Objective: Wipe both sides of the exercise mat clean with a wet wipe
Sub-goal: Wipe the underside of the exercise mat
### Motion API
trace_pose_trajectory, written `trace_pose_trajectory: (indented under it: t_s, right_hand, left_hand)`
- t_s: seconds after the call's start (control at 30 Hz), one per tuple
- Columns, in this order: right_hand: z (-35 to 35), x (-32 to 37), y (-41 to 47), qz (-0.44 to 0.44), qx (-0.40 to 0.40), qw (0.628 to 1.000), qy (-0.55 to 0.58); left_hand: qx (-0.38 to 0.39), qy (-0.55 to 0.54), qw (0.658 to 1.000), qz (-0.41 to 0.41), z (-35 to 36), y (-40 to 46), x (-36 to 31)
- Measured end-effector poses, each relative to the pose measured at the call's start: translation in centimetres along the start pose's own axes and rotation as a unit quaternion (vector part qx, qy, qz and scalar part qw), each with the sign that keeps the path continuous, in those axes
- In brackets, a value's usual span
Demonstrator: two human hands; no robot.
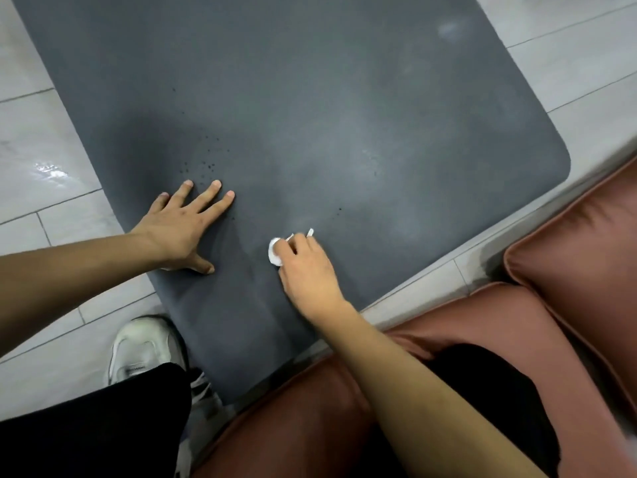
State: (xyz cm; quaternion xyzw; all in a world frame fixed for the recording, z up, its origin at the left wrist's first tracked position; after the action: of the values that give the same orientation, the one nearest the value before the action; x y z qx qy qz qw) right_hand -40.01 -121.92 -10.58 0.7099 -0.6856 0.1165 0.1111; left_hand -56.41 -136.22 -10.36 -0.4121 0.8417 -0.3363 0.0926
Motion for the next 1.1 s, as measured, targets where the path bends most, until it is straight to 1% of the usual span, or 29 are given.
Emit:
trace_pose_trajectory:
  t_s: [0.03, 0.07, 0.1, 0.13, 0.17, 0.2, 0.23, 0.3, 0.33, 0.37, 0.4, 0.43, 0.5, 0.53, 0.57, 0.6, 0.63, 0.67, 0.73, 0.77, 0.8, 0.83, 0.87, 0.9, 0.97, 1.03, 1.07, 1.1]
  right_hand:
    - [-0.7, -0.8, 0.1, -0.035, -0.009, 0.999, -0.015]
    - [-1.6, -2.6, 0.3, -0.052, -0.022, 0.997, -0.053]
    - [-2.5, -5.0, 0.5, -0.037, -0.025, 0.995, -0.092]
    - [-3.4, -8.2, 0.4, 0.001, -0.031, 0.991, -0.128]
    - [-4.5, -11.6, 0.1, 0.060, -0.027, 0.986, -0.154]
    - [-5.5, -14.5, -0.5, 0.116, -0.012, 0.979, -0.166]
    - [-6.2, -16.7, -1.1, 0.167, -0.005, 0.975, -0.149]
    - [-6.4, -17.1, -1.4, 0.237, -0.026, 0.967, -0.092]
    - [-6.1, -15.6, -1.1, 0.247, -0.035, 0.966, -0.075]
    - [-5.3, -13.3, -1.0, 0.233, -0.037, 0.970, -0.059]
    - [-4.2, -10.2, -1.0, 0.196, -0.034, 0.979, -0.036]
    - [-2.8, -6.8, -1.3, 0.146, -0.016, 0.989, -0.002]
    - [-0.5, -1.1, -2.7, 0.044, 0.049, 0.997, 0.042]
    - [-0.2, -0.2, -3.0, -0.003, 0.062, 0.997, 0.038]
    - [-0.6, -0.8, -2.9, -0.047, 0.055, 0.997, 0.012]
    - [-1.3, -2.5, -2.6, -0.070, 0.038, 0.996, -0.034]
    - [-2.4, -4.9, -2.4, -0.050, 0.029, 0.996, -0.066]
    - [-3.5, -8.0, -2.2, 0.001, 0.028, 0.996, -0.089]
    - [-5.8, -14.6, -3.0, 0.144, 0.039, 0.982, -0.115]
    - [-6.7, -17.1, -3.6, 0.200, 0.036, 0.972, -0.115]
    - [-7.0, -18.2, -4.0, 0.245, 0.024, 0.964, -0.103]
    - [-6.8, -17.9, -3.9, 0.272, 0.017, 0.958, -0.085]
    - [-6.4, -16.3, -3.7, 0.274, 0.012, 0.959, -0.072]
    - [-5.6, -14.0, -3.5, 0.256, 0.013, 0.965, -0.054]
    - [-3.3, -7.5, -3.5, 0.179, 0.035, 0.983, 0.005]
    - [-1.4, -1.3, -4.4, 0.087, 0.112, 0.989, 0.045]
    - [-1.1, 0.0, -4.7, 0.055, 0.132, 0.989, 0.045]
    - [-1.3, -0.5, -4.7, 0.036, 0.128, 0.991, 0.026]
  left_hand:
    - [0.000, -0.003, 1.000, 0.002, 0.0, 0.0, 0.0]
    - [-0.001, -0.004, 1.000, 0.003, 0.0, 0.0, 0.1]
    - [-0.003, -0.003, 1.000, 0.005, 0.1, -0.1, 0.2]
    - [-0.005, 0.000, 1.000, 0.006, 0.2, -0.1, 0.2]
    - [-0.008, 0.003, 1.000, 0.007, 0.2, -0.1, 0.2]
    - [-0.010, 0.005, 1.000, 0.006, 0.3, -0.1, 0.2]
    - [-0.011, 0.005, 1.000, 0.004, 0.4, -0.2, 0.2]
    - [-0.009, 0.002, 1.000, 0.001, 0.4, -0.1, 0.1]
    - [-0.007, -0.003, 1.000, -0.001, 0.4, -0.1, 0.1]
    - [-0.005, -0.006, 1.000, -0.002, 0.4, 0.0, 0.1]
    - [-0.003, -0.008, 1.000, -0.003, 0.4, 0.0, 0.0]
    - [-0.003, -0.007, 1.000, -0.003, 0.4, 0.0, 0.0]
    - [-0.006, -0.005, 1.000, -0.005, 0.5, 0.0, 0.1]
    - [-0.009, -0.006, 1.000, -0.003, 0.5, 0.0, 0.1]
    - [-0.012, -0.008, 1.000, 0.000, 0.5, 0.0, 0.1]
    - [-0.014, -0.010, 1.000, 0.001, 0.5, 0.0, 0.2]
    - [-0.016, -0.009, 1.000, 0.003, 0.5, 0.0, 0.2]
    - [-0.018, -0.007, 1.000, 0.003, 0.5, 0.0, 0.2]
    - [-0.019, -0.003, 1.000, 0.002, 0.7, 0.0, 0.2]
    - [-0.018, -0.002, 1.000, 0.001, 0.7, 0.1, 0.2]
    - [-0.017, -0.002, 1.000, 0.000, 0.7, 0.1, 0.2]
    - [-0.016, -0.005, 1.000, 0.000, 0.7, 0.2, 0.2]
    - [-0.015, -0.009, 1.000, 0.001, 0.7, 0.3, 0.1]
    - [-0.016, -0.012, 1.000, 0.001, 0.7, 0.3, 0.1]
    - [-0.014, -0.011, 1.000, -0.001, 0.7, 0.3, 0.0]
    - [-0.009, -0.011, 1.000, -0.004, 0.7, 0.2, 0.1]
    - [-0.011, -0.015, 1.000, -0.004, 0.7, 0.2, 0.2]
    - [-0.015, -0.018, 1.000, -0.002, 0.6, 0.2, 0.2]
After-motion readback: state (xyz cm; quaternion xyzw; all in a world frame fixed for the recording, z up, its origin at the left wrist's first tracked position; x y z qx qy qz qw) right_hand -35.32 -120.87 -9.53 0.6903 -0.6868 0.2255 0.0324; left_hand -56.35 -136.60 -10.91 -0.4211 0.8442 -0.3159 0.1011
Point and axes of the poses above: each hand's wrist, its own y-axis towards the middle knuckle, its own z-axis out of the palm, x = y × z, the point moved 4 cm from there along y, towards the middle knuckle, and after that the axes turned 15 degrees about -z, right-handed, at the moved point
